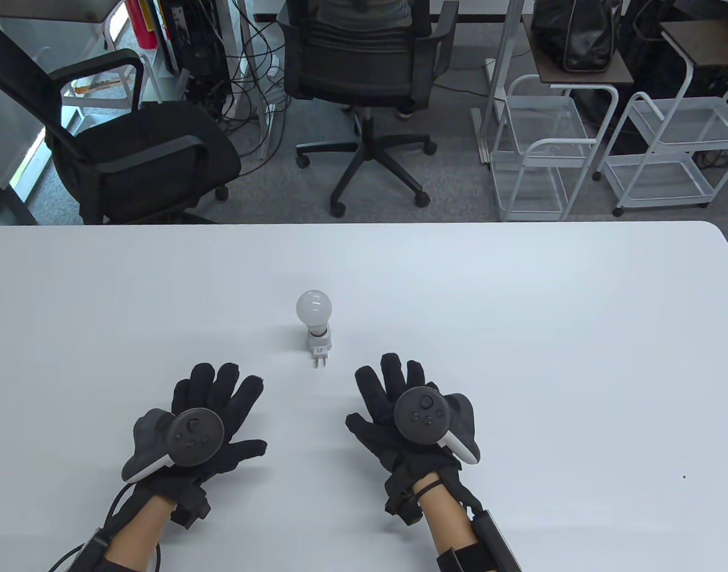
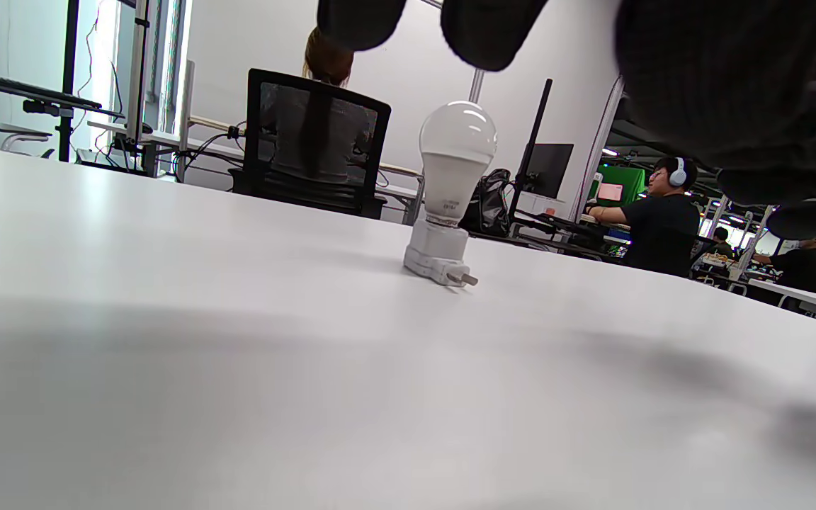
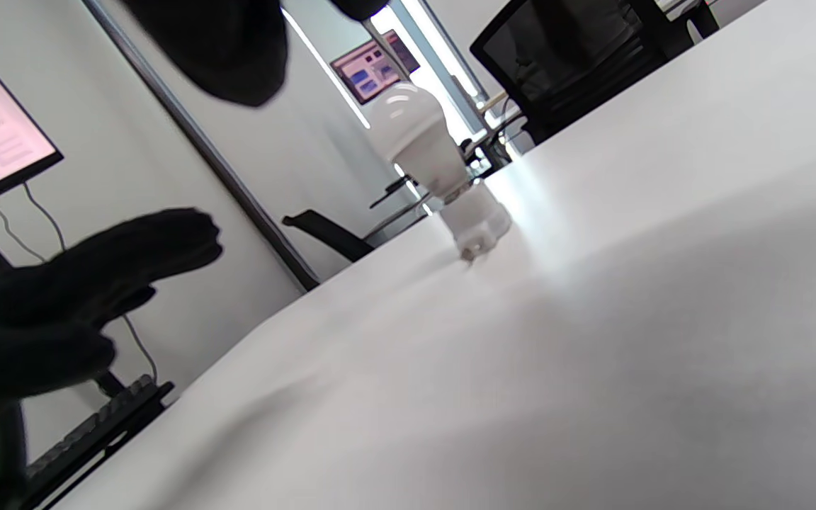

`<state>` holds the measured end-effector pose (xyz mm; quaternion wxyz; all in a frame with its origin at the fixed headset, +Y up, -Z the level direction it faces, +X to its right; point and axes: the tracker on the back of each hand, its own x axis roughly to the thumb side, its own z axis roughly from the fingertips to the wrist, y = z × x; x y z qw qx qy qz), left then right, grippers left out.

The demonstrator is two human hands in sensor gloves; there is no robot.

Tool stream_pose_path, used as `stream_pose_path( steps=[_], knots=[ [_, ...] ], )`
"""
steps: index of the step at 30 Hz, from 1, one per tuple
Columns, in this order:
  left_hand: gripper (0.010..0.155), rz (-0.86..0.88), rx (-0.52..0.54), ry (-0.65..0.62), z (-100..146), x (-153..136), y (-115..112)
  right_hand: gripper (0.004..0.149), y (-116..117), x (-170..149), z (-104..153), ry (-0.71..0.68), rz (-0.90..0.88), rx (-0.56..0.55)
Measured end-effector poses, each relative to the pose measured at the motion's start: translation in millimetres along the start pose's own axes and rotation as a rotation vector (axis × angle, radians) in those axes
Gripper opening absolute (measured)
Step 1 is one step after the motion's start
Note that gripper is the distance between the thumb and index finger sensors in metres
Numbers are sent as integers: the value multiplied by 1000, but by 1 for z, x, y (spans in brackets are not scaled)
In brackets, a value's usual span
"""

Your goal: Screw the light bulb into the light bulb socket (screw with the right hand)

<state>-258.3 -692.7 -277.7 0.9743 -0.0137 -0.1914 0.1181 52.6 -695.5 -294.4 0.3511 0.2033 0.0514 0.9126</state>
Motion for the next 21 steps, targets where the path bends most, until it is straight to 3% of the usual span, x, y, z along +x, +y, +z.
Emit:
stream_pose_path(
  steps=[21],
  knots=[
    [93,35,1,6,0,-3,-1,64,10,-3,-3,23,-11,65]
  ],
)
